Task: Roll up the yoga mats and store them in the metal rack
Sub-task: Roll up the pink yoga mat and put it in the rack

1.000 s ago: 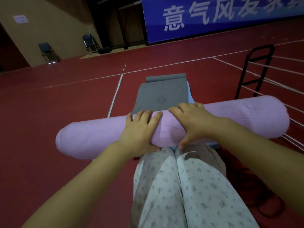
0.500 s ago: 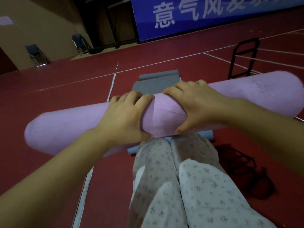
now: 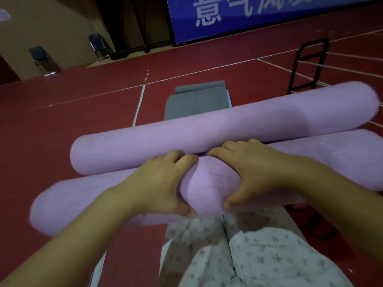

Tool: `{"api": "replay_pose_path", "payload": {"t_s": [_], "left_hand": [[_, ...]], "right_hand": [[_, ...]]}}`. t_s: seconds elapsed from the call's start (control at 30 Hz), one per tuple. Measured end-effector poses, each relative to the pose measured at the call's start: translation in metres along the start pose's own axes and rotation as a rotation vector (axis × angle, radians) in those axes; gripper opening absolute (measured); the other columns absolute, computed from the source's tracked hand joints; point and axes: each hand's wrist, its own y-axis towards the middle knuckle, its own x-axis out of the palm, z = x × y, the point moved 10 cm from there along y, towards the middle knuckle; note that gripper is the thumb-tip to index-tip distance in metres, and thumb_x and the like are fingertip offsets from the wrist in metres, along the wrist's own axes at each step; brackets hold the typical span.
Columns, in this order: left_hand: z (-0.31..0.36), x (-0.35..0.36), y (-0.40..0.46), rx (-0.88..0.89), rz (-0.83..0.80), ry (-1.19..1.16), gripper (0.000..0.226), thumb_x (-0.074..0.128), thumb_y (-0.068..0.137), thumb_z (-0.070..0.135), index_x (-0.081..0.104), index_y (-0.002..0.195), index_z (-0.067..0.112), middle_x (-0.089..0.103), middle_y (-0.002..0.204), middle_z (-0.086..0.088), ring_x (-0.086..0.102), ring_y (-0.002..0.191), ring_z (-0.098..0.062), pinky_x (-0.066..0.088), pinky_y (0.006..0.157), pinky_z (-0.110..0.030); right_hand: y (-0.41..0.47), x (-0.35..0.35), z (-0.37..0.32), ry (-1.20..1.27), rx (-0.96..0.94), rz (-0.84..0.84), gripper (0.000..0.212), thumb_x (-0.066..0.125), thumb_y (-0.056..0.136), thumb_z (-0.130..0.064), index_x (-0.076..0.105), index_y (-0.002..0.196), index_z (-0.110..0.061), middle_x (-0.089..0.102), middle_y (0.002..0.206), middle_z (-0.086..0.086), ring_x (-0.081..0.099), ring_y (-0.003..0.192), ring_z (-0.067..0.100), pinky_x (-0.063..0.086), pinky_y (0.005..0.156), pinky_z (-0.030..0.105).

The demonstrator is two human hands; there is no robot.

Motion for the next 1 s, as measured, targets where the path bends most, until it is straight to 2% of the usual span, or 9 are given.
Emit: {"api": "replay_pose_path", "payload": {"t_s": [0.1, 0.2, 0.37, 0.47, 0.57, 0.73, 0.83, 0.9, 1.0], "left_hand": [[-0.008, 0.003, 0.009, -0.022, -0.108, -0.127, 0.107, 0.074, 0.048, 0.07, 0.033, 0.139, 0.032, 0.047, 0.129, 0.008, 0.054, 0.109, -0.017, 0.045, 0.089, -0.032], [-0.015, 0.002, 0.021, -0.048, -0.183, -0.265, 0.098, 0.085, 0.05, 0.057, 0.035, 0.134, 0.041, 0.046, 0.125, 0.016, 0.05, 0.109, -0.007, 0.041, 0.086, -0.025], [-0.039, 0.014, 0.043, -0.106, -0.361, -0.544, 0.091, 0.088, 0.043, 0.053, 0.046, 0.124, 0.045, 0.051, 0.123, 0.028, 0.05, 0.113, 0.004, 0.043, 0.1, -0.028], [-0.05, 0.018, 0.052, -0.151, -0.464, -0.615, 0.089, 0.088, 0.043, 0.048, 0.049, 0.122, 0.044, 0.054, 0.122, 0.025, 0.053, 0.112, 0.002, 0.044, 0.099, -0.028], [-0.056, 0.024, 0.059, -0.206, -0.573, -0.748, 0.079, 0.089, 0.046, 0.037, 0.054, 0.117, 0.039, 0.061, 0.118, 0.015, 0.061, 0.107, -0.008, 0.051, 0.094, -0.036], [-0.057, 0.027, 0.067, -0.22, -0.65, -0.835, 0.072, 0.082, 0.059, 0.027, 0.054, 0.125, 0.029, 0.064, 0.122, 0.004, 0.063, 0.11, -0.017, 0.049, 0.097, -0.043], [-0.065, 0.014, 0.066, -0.202, -0.567, -0.681, 0.069, 0.082, 0.066, 0.039, 0.054, 0.128, 0.034, 0.06, 0.127, 0.011, 0.059, 0.112, -0.009, 0.046, 0.101, -0.034], [-0.076, -0.006, 0.064, -0.228, -0.377, -0.496, 0.073, 0.082, 0.066, 0.049, 0.052, 0.131, 0.033, 0.056, 0.131, 0.012, 0.055, 0.113, -0.006, 0.041, 0.102, -0.027], [-0.074, -0.032, 0.049, -0.229, -0.103, -0.246, 0.07, 0.075, 0.069, 0.056, 0.053, 0.13, 0.029, 0.056, 0.128, 0.009, 0.054, 0.115, -0.012, 0.041, 0.099, -0.028]], "right_hand": [[0.007, -0.004, 0.006, 0.068, -0.02, -0.019, 0.099, 0.069, 0.052, -0.076, 0.029, 0.137, -0.042, 0.047, 0.126, -0.016, 0.047, 0.115, 0.009, 0.038, 0.099, 0.035], [0.016, -0.008, 0.014, 0.208, -0.019, -0.057, 0.098, 0.073, 0.049, -0.074, 0.036, 0.135, -0.044, 0.051, 0.126, -0.019, 0.05, 0.115, 0.004, 0.041, 0.101, 0.033], [0.033, -0.021, 0.017, 0.351, -0.05, -0.08, 0.091, 0.081, 0.056, -0.06, 0.043, 0.135, -0.038, 0.049, 0.127, -0.02, 0.049, 0.114, 0.001, 0.04, 0.102, 0.029], [0.032, -0.038, 0.012, 0.237, -0.077, 0.028, 0.086, 0.078, 0.064, -0.056, 0.041, 0.138, -0.034, 0.045, 0.13, -0.012, 0.045, 0.118, 0.006, 0.038, 0.102, 0.03], [0.028, -0.041, -0.001, 0.196, -0.116, 0.126, 0.081, 0.073, 0.068, -0.059, 0.04, 0.138, -0.037, 0.044, 0.13, -0.011, 0.043, 0.117, 0.008, 0.037, 0.101, 0.034], [0.03, -0.024, -0.002, 0.108, -0.102, 0.218, 0.089, 0.074, 0.059, -0.065, 0.035, 0.136, -0.042, 0.036, 0.132, -0.016, 0.035, 0.121, 0.005, 0.025, 0.092, 0.025], [0.039, -0.027, 0.008, 0.167, -0.101, 0.221, 0.087, 0.075, 0.057, -0.066, 0.039, 0.133, -0.042, 0.04, 0.128, -0.017, 0.039, 0.118, 0.005, 0.031, 0.092, 0.028], [0.046, -0.029, 0.013, 0.207, -0.098, 0.204, 0.085, 0.076, 0.057, -0.065, 0.042, 0.131, -0.042, 0.044, 0.126, -0.016, 0.043, 0.117, 0.007, 0.035, 0.094, 0.031], [0.059, -0.03, 0.022, 0.292, -0.089, 0.155, 0.082, 0.077, 0.056, -0.065, 0.042, 0.127, -0.044, 0.047, 0.123, -0.016, 0.047, 0.114, 0.008, 0.038, 0.099, 0.035]]}}
